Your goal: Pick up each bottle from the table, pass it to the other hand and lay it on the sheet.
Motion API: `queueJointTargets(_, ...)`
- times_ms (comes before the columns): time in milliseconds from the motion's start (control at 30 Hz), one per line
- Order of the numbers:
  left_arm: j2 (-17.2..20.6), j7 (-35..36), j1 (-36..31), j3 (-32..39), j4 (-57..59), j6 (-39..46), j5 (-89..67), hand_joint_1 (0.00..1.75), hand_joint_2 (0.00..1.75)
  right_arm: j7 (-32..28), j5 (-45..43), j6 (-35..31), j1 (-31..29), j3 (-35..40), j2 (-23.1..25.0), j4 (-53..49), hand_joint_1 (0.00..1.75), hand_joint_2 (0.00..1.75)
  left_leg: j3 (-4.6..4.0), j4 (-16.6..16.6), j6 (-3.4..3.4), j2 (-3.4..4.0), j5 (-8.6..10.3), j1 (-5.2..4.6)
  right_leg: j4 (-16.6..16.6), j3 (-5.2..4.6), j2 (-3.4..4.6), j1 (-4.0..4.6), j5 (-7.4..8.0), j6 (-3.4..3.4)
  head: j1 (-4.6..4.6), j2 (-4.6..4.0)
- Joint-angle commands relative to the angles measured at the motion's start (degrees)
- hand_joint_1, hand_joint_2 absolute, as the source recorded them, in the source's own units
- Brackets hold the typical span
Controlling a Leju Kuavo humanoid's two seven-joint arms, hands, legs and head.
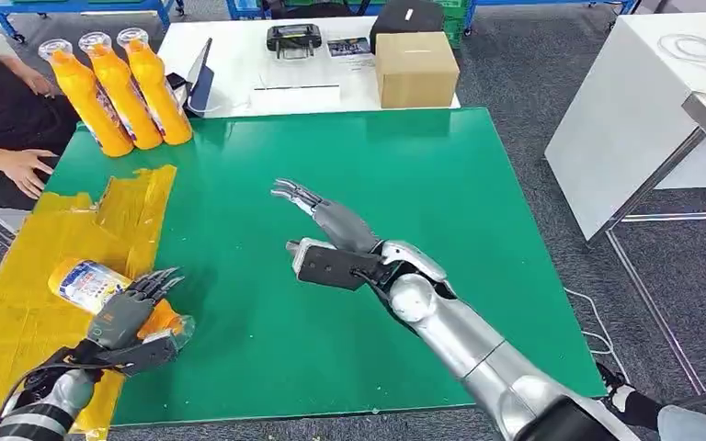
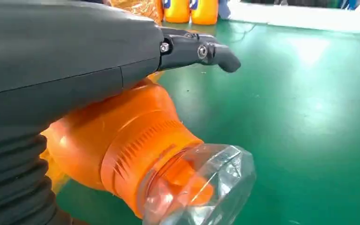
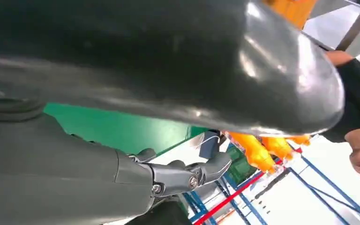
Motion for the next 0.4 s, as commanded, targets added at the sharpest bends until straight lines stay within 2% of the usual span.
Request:
queueJointTargets(33, -10.56, -3.32, 5.71, 6.91, -13.92, 3.27, 9.88, 0.00, 0.00, 0.24, 1.25, -0.65, 1.03, 0.53, -0.77, 1.42, 0.00, 0.00, -0.05, -0.01, 0.08, -0.07, -0.02, -0.03, -0.06, 0.00, -0.13, -0.01, -0.04, 0.02, 0.02, 0.00)
queueJointTargets(133, -11.57, -3.32, 5.95, 7.82, -16.08, 3.73, 11.10, 0.00, 0.00, 0.24, 1.51, -0.80, 1.31, 0.51, -0.75, 1.30, 0.00, 0.00, -0.19, 0.01, 0.12, -0.12, -0.01, -0.04, -0.09, -0.11, -0.21, -0.02, -0.05, 0.03, 0.02, 0.00)
queueJointTargets(200, -12.99, -3.32, 5.67, 8.49, -20.15, 2.57, 21.39, 0.00, 0.00, 0.28, 2.25, -0.98, 2.40, 0.42, -0.34, 1.45, 0.00, 0.00, -0.23, 0.08, 0.15, -0.14, -0.09, 0.01, -0.09, -0.06, -0.28, 0.04, -0.11, 0.01, 0.07, 0.00)
queueJointTargets(300, -16.13, -3.32, 3.94, 13.31, -22.75, -4.14, 32.92, 0.00, 0.00, 0.46, 3.55, -1.49, 3.25, 1.01, 0.51, 2.80, 0.00, 0.00, -0.50, 0.07, 0.10, -0.15, 0.00, 0.02, -0.05, -0.38, -0.28, 0.04, -0.03, 0.01, 0.04, 0.00)
queueJointTargets(400, -17.13, -3.32, 3.38, 15.84, -25.22, -6.21, 34.00, 0.00, 0.00, 0.38, 3.76, -1.71, 3.32, 1.21, 0.95, 3.68, 0.00, 0.00, -0.49, 0.09, 0.11, -0.19, -0.03, 0.04, -0.04, -0.36, -0.32, 0.06, -0.08, 0.00, 0.04, 0.00)
